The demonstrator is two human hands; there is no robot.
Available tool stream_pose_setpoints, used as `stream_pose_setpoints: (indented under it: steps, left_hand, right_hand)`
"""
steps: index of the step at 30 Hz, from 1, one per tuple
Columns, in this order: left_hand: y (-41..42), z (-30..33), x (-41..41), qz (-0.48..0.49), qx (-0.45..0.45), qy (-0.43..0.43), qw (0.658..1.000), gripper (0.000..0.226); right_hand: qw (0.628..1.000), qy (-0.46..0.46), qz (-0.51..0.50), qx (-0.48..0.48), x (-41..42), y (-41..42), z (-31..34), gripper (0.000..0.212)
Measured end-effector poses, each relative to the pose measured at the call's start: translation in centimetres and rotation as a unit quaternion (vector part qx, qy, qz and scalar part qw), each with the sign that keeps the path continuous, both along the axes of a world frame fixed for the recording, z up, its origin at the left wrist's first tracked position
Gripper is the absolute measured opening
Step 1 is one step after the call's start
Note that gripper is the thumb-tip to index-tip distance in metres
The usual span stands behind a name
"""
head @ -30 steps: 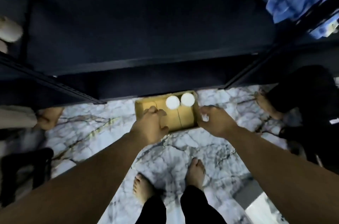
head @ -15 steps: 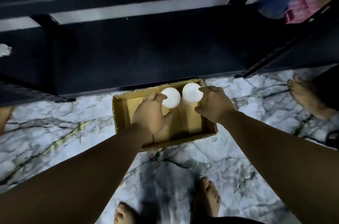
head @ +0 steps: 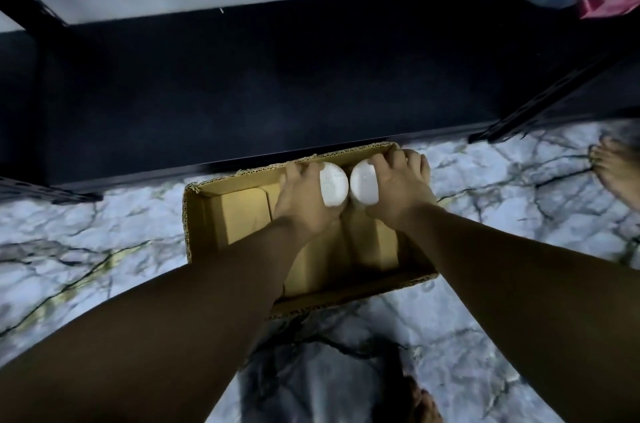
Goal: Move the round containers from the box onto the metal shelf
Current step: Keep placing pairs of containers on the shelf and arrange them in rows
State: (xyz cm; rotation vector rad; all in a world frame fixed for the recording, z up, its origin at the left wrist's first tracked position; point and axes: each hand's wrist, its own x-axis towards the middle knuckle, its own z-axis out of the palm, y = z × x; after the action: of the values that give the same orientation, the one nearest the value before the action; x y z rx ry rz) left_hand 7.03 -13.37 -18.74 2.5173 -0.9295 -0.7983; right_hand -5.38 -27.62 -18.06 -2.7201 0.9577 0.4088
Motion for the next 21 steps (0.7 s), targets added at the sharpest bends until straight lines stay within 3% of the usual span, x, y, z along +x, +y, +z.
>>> stream_pose_setpoints:
  steps: [6, 10, 21]
  left_hand:
    - [3.1, 5.2, 0.5, 0.011, 0.027, 0.053, 0.998, 0.079]
    - [6.3, 12.3, 0.3, 0.033, 0.021, 0.108, 0.993, 0.072]
    - [14.8, 42.0, -1.6, 0.087, -0.097, 0.136, 0.982, 0.066]
  right_hand:
    - [0.99, -0.045, -0.061, 0.122, -2.4, 0.9, 5.7, 0.087]
    - [0.968, -0.067, -0.132, 0.201, -3.9, 2.8, 12.7, 0.078]
    - [0.926, -0.187, -0.189, 0.268, -5.8, 11.4, 42.0, 0.054]
